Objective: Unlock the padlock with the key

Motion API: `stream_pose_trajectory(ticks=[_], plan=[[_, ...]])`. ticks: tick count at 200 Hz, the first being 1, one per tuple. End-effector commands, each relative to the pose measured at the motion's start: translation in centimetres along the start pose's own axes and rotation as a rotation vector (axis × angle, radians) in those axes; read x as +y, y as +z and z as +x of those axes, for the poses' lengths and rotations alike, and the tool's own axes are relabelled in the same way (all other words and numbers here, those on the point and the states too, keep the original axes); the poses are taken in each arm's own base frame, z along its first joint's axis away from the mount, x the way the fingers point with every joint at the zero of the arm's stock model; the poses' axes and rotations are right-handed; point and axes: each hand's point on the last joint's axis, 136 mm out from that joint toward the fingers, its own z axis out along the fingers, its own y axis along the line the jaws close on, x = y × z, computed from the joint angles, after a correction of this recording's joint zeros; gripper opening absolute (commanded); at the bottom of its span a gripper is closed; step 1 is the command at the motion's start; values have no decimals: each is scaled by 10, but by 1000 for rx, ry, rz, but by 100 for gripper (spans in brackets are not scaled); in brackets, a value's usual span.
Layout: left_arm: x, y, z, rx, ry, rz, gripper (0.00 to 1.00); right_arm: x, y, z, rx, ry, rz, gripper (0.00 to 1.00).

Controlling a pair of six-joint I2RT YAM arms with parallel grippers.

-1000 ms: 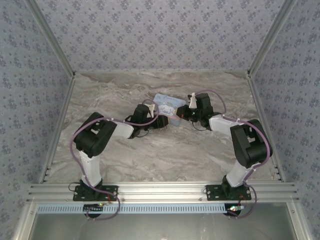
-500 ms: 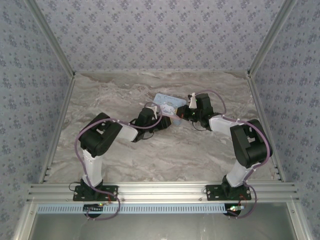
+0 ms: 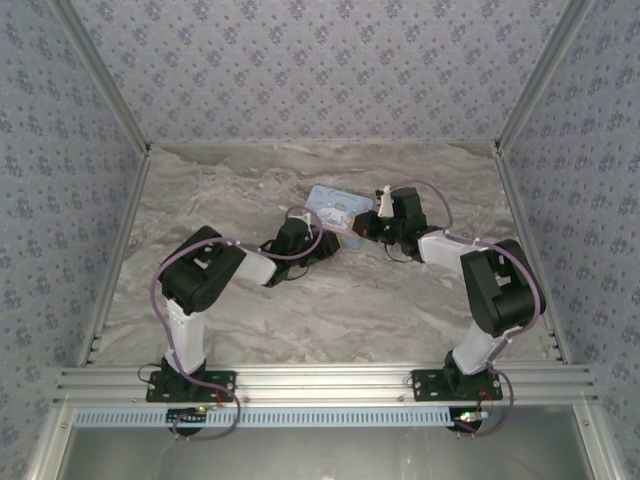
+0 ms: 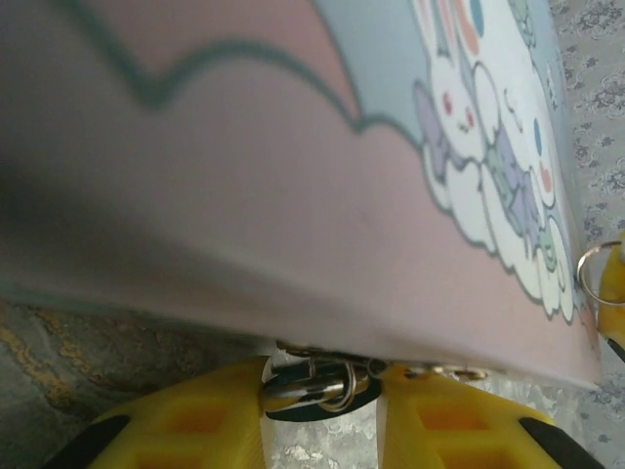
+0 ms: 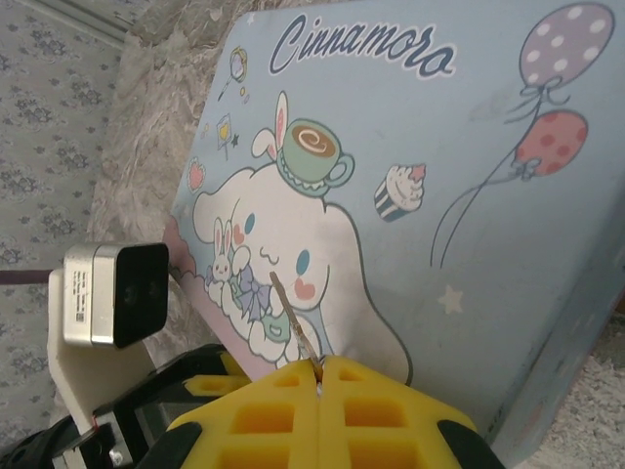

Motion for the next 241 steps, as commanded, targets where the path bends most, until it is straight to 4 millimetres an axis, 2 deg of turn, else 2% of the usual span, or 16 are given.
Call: stream_pose_trajectory(ticks=[1,13,34,49,80,110,151,241], plan=[[-20,-3,-8,-17,-9,64,29,16,-17,-7,-34,-102,-15,0],[-21,-4,-7,-10,-18,67,29,22,-26,-13,-54,-155,-11,0],[-24,-5,-6,2,-42,80,28,24,-40,-8,-51,-234,22,0],[-28,-6,-5,10,-63,88,27,21,-47,2,-42,-276,40,0],[-32,-12,-5,24,-109,71,26,12,-53,37,-11,-371,87,0],[-37,-17,-4,33,-175,70,25,-1,-47,65,16,-458,156,0],[-44,-20,0,51,-206,70,25,-11,-34,82,9,-496,150,0],[-51,-24,3,65,-227,52,24,-19,-14,83,-33,-561,144,0]])
